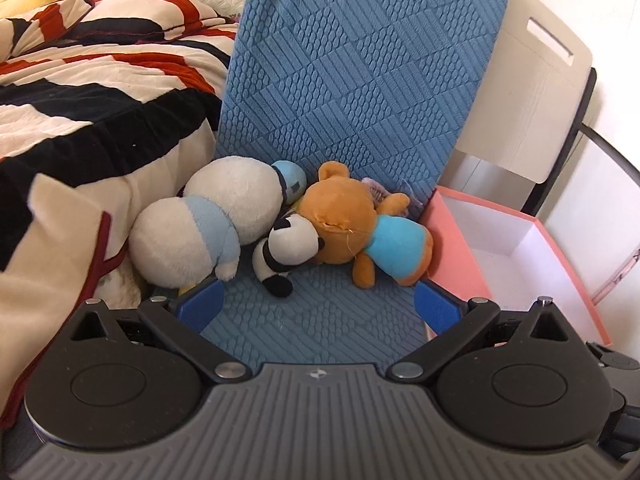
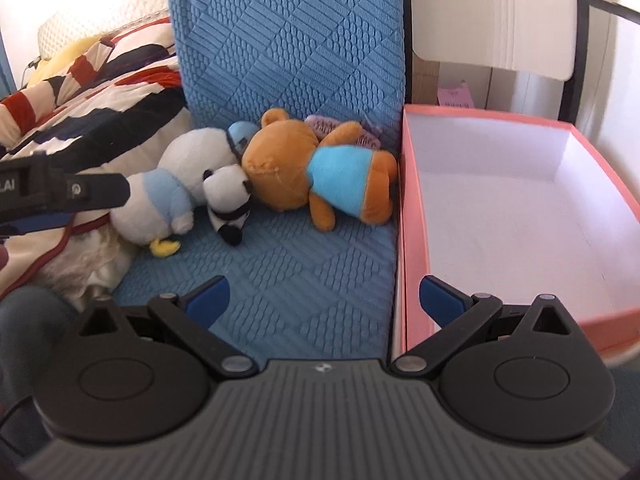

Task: Organize objects
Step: 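Reach the left tool to the panda while the right tool reaches the teddy bear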

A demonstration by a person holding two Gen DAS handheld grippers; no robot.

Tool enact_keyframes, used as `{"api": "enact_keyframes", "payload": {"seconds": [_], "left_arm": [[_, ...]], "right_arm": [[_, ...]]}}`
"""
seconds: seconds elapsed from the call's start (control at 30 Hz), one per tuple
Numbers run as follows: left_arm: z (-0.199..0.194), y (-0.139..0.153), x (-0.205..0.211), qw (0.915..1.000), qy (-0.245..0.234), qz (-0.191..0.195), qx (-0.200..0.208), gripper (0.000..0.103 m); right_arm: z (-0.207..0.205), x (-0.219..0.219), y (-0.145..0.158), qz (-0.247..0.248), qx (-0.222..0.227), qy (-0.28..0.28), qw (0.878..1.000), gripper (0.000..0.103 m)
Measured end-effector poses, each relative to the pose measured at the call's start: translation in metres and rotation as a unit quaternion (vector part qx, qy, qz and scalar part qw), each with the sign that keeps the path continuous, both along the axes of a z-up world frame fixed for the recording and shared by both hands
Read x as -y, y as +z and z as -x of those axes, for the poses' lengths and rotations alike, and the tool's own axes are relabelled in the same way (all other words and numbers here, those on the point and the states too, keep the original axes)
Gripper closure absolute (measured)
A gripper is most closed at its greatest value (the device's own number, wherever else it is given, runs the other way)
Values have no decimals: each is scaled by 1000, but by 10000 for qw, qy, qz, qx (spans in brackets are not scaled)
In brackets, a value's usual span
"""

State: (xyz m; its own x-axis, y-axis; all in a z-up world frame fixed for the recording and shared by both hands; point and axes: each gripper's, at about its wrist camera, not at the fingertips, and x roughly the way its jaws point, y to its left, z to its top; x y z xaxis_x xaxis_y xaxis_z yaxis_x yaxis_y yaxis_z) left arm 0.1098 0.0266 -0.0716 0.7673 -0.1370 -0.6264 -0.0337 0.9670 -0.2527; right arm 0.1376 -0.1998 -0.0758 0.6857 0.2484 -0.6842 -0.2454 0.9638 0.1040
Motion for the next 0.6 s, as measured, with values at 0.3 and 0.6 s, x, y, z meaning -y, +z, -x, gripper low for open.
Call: {"api": "enact_keyframes", "payload": {"seconds": [0.3, 0.6], "left_arm": [[-57, -36, -21, 9997, 129, 134, -168, 0], [-117, -58, -34, 9988, 80, 329, -357, 1]], "right_arm": [[-41, -16, -22, 179, 190, 326, 9991, 0], [-74, -40, -29, 661, 558, 574, 9946, 0]]}}
